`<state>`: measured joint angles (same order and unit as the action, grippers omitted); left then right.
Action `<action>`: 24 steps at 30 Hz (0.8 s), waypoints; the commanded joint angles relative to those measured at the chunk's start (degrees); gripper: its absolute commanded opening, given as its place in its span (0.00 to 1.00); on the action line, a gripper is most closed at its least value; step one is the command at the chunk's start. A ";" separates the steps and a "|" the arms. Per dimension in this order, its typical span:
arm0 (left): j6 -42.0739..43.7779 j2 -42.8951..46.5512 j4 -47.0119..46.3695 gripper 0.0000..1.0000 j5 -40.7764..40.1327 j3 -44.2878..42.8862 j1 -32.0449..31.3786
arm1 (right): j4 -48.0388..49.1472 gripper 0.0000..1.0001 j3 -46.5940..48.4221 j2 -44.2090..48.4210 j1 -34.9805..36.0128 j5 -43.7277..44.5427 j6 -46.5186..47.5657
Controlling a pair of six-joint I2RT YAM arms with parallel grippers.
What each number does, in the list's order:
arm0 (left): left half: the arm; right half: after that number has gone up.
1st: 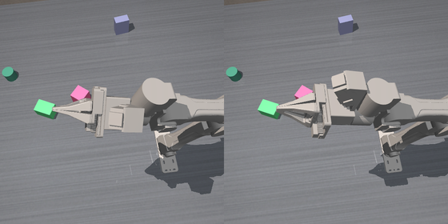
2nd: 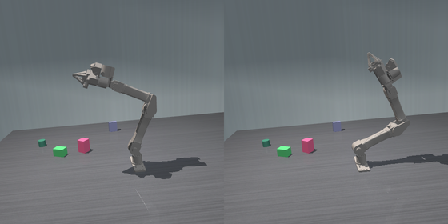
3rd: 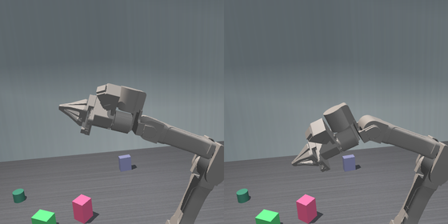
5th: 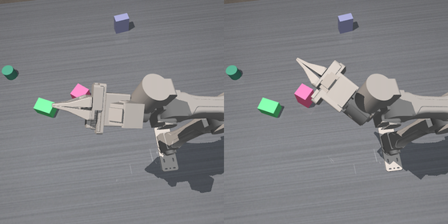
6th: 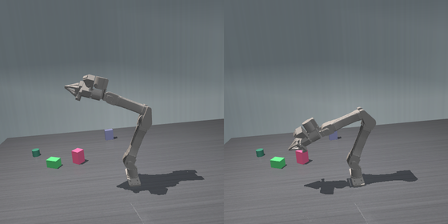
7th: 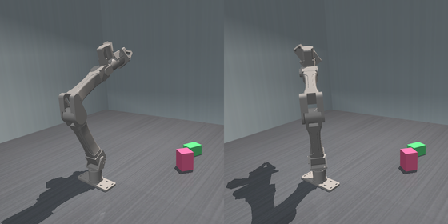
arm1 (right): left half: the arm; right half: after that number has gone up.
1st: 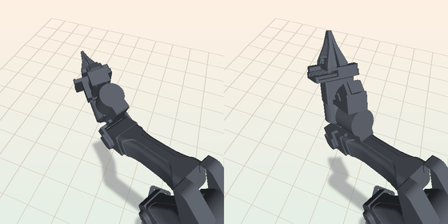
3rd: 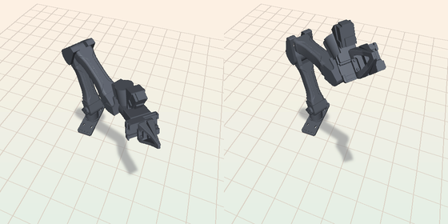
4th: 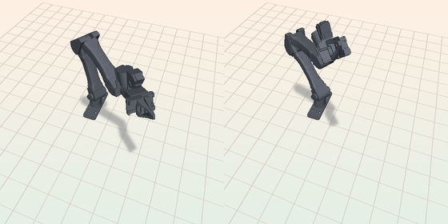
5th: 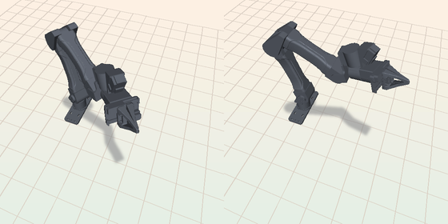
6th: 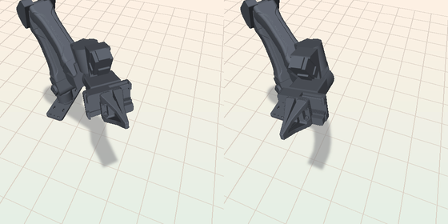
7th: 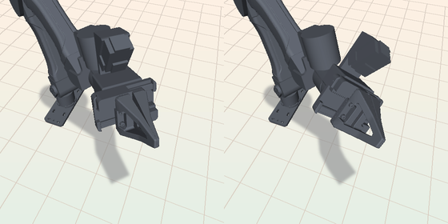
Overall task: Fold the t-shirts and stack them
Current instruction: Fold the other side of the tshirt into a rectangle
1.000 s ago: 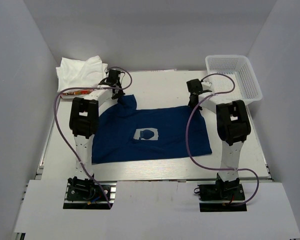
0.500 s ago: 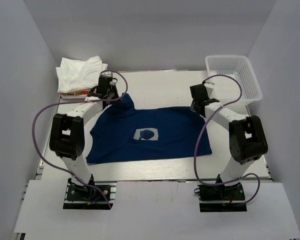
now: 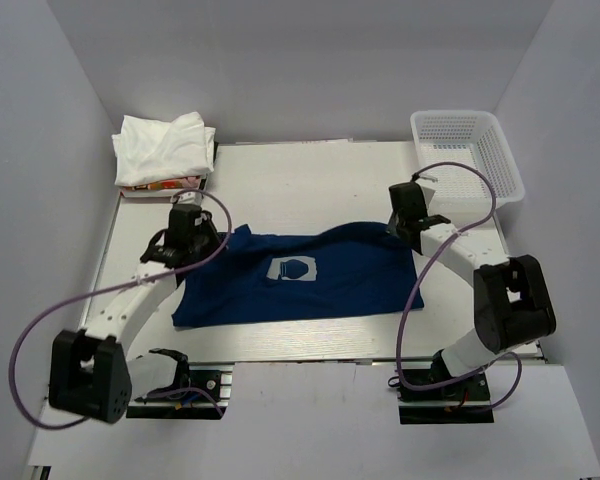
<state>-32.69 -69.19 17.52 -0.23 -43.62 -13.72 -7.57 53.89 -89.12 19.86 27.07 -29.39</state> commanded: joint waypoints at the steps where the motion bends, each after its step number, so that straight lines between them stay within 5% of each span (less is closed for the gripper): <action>1: -3.87 7.72 3.93 0.00 -1.44 4.66 -0.26 | 2.13 0.00 -0.98 3.95 -0.35 -0.17 -0.23; 9: -9.23 14.42 9.89 0.00 2.16 15.30 -0.26 | 0.28 0.00 -6.42 6.59 -0.35 -0.62 -1.63; 10: -9.85 15.65 11.03 0.03 2.16 15.31 -0.26 | -0.24 0.00 -6.95 6.68 -0.52 -0.35 -2.42; 11: -9.85 16.45 12.87 0.20 2.77 16.10 -0.26 | -1.12 0.00 -7.22 6.94 -0.26 0.26 -2.78; 12: -10.55 17.32 13.76 0.26 4.78 16.63 -0.26 | -1.65 0.00 -7.57 6.94 -0.43 0.26 -3.56; 13: -10.56 19.51 14.55 0.34 6.02 16.63 -0.26 | -2.70 0.13 -8.44 7.12 -0.43 0.53 -4.18; 14: -10.56 20.75 16.13 0.67 7.51 16.63 -0.26 | -4.10 0.29 -8.45 7.12 -0.52 0.44 -4.71; 16: -11.26 23.30 17.72 1.00 9.80 15.94 -0.26 | -6.21 0.65 -8.10 8.25 -0.43 0.61 -5.33; 19: -11.26 26.82 18.87 1.00 9.81 13.12 -0.26 | -7.37 0.90 -7.75 10.80 -0.43 0.97 -4.89; 24: -8.89 22.89 11.50 1.00 4.63 11.37 -0.26 | -3.07 0.90 -9.24 17.56 -0.26 -4.19 -2.00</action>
<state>-43.03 -43.86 32.88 6.46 -30.09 -13.76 -13.47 45.28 -75.64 19.59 25.56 -32.64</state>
